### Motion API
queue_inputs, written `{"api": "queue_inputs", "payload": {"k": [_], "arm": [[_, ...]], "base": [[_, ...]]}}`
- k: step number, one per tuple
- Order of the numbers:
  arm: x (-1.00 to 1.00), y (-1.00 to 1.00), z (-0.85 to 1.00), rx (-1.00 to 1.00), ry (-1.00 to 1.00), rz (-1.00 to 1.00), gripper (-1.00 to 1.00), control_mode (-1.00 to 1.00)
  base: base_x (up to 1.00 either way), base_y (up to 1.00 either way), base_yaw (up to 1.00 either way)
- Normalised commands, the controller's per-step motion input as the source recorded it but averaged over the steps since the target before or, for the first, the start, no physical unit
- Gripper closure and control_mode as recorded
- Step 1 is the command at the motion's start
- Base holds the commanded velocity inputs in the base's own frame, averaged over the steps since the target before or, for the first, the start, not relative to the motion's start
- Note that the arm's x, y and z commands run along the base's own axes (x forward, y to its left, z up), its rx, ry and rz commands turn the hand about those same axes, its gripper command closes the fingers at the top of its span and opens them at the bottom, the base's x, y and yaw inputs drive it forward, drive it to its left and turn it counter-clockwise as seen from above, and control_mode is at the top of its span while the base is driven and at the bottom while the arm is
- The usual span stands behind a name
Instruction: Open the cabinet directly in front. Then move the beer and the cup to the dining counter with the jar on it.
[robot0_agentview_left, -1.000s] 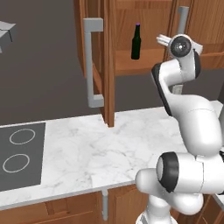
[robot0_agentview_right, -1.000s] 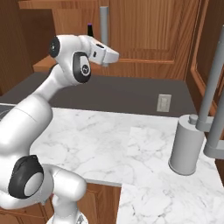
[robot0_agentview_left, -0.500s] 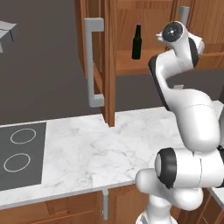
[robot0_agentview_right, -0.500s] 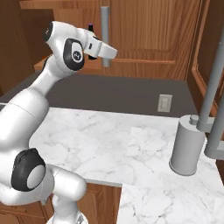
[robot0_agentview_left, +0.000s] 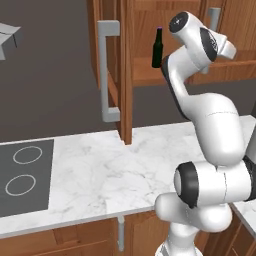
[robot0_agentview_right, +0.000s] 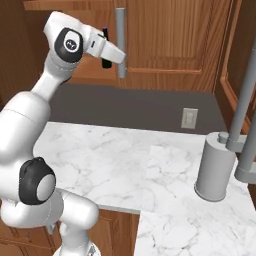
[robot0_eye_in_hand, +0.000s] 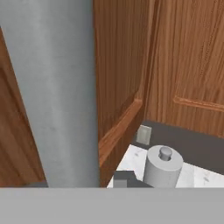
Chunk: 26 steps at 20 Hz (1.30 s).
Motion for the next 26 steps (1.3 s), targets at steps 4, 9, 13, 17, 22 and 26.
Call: {"api": "queue_inputs", "payload": {"k": [4,9,13,17,22,26], "arm": [[-0.87,-0.99,0.01,0.04,0.0,-0.14,1.0,-1.0],[-0.98,-1.0,0.03,0.07,0.0,-0.1,1.0,-1.0],[-1.0,-1.0,0.0,0.09,0.0,-0.1,1.0,-1.0],[-1.0,-0.99,0.04,0.09,-0.03,-0.1,1.0,-1.0],[-0.9,-0.9,0.06,0.08,-0.02,-0.07,1.0,-1.0],[-0.77,-0.78,0.12,0.05,-0.05,-0.02,1.0,-1.0]], "base": [[0.0,0.0,0.0],[0.0,0.0,0.0],[0.0,0.0,0.0],[0.0,0.0,0.0],[0.0,0.0,0.0],[0.0,0.0,0.0]]}}
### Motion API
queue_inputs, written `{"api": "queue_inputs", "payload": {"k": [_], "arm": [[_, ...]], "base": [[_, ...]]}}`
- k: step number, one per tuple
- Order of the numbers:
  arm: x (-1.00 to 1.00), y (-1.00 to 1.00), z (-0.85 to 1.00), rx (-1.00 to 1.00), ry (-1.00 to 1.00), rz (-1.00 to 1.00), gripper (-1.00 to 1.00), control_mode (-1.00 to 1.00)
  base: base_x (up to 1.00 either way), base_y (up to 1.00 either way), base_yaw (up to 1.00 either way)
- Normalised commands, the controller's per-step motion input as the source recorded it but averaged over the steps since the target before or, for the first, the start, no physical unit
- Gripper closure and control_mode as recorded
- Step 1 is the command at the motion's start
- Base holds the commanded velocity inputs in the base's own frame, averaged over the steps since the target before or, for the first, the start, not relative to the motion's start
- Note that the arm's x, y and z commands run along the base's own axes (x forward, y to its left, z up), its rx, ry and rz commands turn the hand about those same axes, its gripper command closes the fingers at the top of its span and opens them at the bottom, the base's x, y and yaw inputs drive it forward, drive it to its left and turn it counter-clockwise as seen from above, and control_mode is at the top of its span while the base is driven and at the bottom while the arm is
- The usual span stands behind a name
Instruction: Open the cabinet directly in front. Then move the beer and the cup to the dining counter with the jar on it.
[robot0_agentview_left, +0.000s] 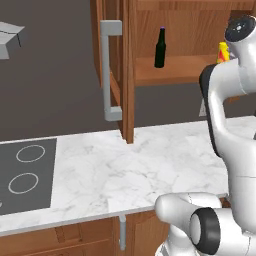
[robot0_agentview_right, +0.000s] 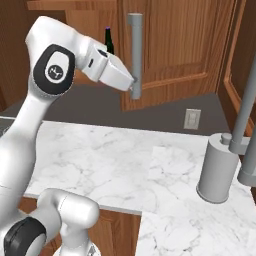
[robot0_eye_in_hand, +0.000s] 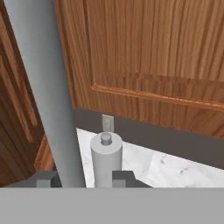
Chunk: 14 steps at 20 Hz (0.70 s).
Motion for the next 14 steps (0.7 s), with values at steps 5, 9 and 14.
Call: {"api": "queue_inputs", "payload": {"k": [5,9,14], "arm": [[-0.63,-0.63,0.11,0.09,-0.12,0.0,1.0,-1.0],[-0.42,-0.27,0.01,0.07,-0.15,0.0,1.0,-1.0],[-0.04,0.6,0.0,-0.03,-0.04,0.0,-1.0,-1.0]], "base": [[0.0,0.0,0.0],[0.0,0.0,0.0],[0.0,0.0,0.0]]}}
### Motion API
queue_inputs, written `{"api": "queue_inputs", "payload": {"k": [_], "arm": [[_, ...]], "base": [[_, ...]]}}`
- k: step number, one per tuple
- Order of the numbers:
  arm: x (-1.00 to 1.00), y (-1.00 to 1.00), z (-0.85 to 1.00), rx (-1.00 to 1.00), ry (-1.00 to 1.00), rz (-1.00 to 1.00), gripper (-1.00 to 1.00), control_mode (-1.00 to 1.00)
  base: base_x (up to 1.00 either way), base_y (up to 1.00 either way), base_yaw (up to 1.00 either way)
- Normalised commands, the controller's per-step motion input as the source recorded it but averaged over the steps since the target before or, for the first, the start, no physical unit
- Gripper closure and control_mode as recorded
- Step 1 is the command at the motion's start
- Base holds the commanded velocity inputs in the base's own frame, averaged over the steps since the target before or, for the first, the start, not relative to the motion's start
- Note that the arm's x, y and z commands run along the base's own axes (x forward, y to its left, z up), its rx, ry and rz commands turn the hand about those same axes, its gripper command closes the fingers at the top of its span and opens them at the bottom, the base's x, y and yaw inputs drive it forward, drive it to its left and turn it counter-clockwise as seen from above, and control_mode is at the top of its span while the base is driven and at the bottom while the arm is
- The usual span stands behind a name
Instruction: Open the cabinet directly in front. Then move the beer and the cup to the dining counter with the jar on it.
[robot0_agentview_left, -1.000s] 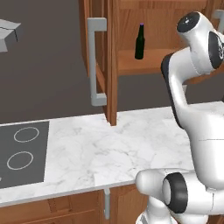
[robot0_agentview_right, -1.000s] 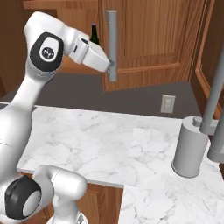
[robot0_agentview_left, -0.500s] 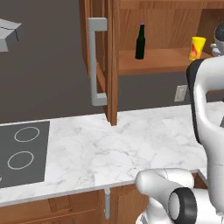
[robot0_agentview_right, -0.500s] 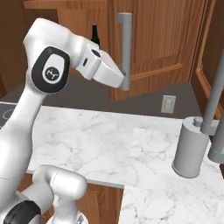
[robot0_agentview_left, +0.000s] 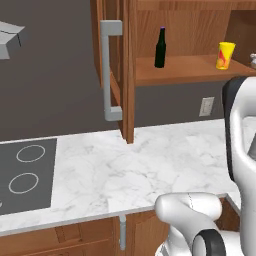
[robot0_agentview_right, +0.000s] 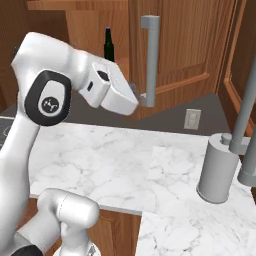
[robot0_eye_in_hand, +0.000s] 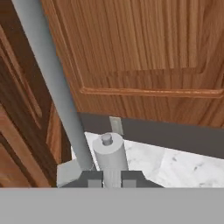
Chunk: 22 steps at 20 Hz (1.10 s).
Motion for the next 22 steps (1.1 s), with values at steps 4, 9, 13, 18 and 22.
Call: {"api": "queue_inputs", "payload": {"k": [4,9,13,18,22], "arm": [[-0.14,0.73,0.0,-0.03,-0.01,0.0,-1.0,-1.0],[-0.36,0.46,0.04,0.0,-0.06,0.0,-1.0,-1.0],[-0.01,0.22,0.13,-0.05,0.0,0.04,-1.0,-1.0],[0.0,0.13,0.27,-0.09,0.1,0.1,-1.0,-1.0],[0.0,0.14,0.21,-0.09,0.18,0.08,-1.0,-1.0]], "base": [[0.0,0.0,0.0],[0.0,0.0,0.0],[0.0,0.0,0.0],[0.0,0.0,0.0],[0.0,0.0,0.0]]}}
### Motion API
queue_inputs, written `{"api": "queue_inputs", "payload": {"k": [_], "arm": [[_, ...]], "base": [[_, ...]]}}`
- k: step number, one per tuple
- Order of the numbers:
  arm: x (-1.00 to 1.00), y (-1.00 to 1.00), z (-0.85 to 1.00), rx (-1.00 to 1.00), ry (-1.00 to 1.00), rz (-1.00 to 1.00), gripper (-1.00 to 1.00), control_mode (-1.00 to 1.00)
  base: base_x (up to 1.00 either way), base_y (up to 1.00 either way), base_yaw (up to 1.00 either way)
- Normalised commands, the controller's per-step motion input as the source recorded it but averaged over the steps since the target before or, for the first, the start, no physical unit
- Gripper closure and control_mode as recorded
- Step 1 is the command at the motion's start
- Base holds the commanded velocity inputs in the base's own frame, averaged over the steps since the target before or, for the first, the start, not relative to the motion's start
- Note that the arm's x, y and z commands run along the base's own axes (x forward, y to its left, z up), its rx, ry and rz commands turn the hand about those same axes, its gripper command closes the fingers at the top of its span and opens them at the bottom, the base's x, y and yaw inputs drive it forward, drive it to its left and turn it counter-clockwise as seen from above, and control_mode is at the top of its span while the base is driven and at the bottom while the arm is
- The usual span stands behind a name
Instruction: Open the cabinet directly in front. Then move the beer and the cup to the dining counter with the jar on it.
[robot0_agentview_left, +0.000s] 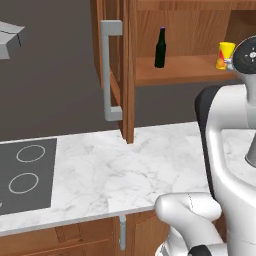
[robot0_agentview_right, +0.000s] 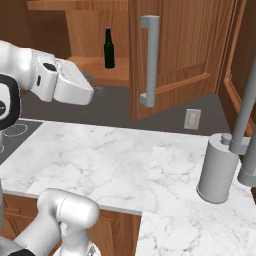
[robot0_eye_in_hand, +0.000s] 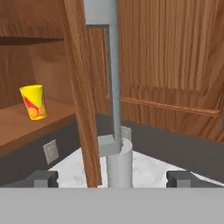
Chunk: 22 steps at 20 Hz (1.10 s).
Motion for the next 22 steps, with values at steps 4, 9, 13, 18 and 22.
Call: {"api": "queue_inputs", "payload": {"k": [4,9,13,18,22], "arm": [[0.01,0.26,0.11,-0.11,0.39,0.08,-1.0,-1.0],[0.08,0.22,0.07,-0.15,0.44,0.05,-1.0,-1.0],[0.21,0.07,0.01,-0.19,0.22,0.03,-1.0,-1.0],[0.37,0.0,0.0,-0.17,0.11,0.11,-1.0,-1.0],[0.4,0.0,-0.02,-0.2,0.05,0.13,-1.0,-1.0]], "base": [[0.0,0.0,0.0],[0.0,0.0,0.0],[0.0,0.0,0.0],[0.0,0.0,0.0],[0.0,0.0,0.0]]}}
